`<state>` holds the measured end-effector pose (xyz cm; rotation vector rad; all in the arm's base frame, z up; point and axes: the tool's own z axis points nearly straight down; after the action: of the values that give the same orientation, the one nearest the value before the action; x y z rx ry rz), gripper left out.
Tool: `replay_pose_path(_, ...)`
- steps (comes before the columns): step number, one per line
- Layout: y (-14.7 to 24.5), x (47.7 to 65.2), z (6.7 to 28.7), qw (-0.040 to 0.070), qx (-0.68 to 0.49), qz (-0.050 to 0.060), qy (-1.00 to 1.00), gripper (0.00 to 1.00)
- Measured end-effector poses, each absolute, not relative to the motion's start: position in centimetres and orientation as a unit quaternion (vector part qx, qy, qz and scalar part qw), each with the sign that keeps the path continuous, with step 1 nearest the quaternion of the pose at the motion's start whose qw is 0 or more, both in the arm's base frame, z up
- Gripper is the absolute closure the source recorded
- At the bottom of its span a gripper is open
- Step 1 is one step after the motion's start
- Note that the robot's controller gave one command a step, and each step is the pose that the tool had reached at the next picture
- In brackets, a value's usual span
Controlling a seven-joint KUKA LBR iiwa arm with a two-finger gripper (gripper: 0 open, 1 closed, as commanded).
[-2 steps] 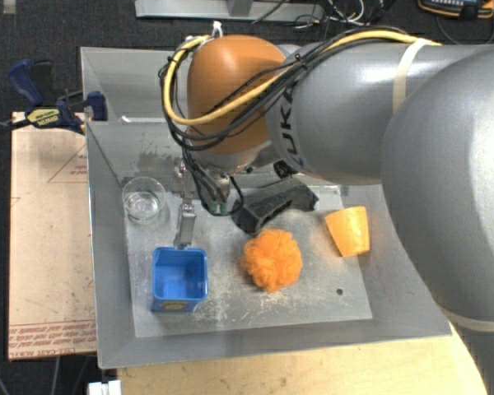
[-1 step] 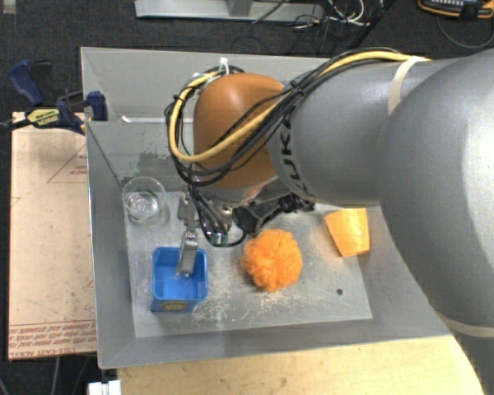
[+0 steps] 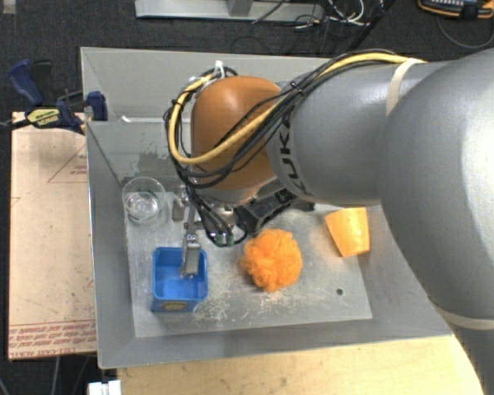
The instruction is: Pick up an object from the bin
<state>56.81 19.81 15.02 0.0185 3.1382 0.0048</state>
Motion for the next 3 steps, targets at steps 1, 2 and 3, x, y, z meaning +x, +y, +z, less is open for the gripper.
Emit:
replay_pose_path(1,19.9,55.9,9.6,0.002,0.108,0.002,0.994,0.0)
replay_pose_path(2,20.7,55.2,7.0,0.002,0.088,0.002,0.996,1.0)
replay_pose_path(3,20.7,55.2,7.0,0.002,0.088,0.003,0.996,1.0)
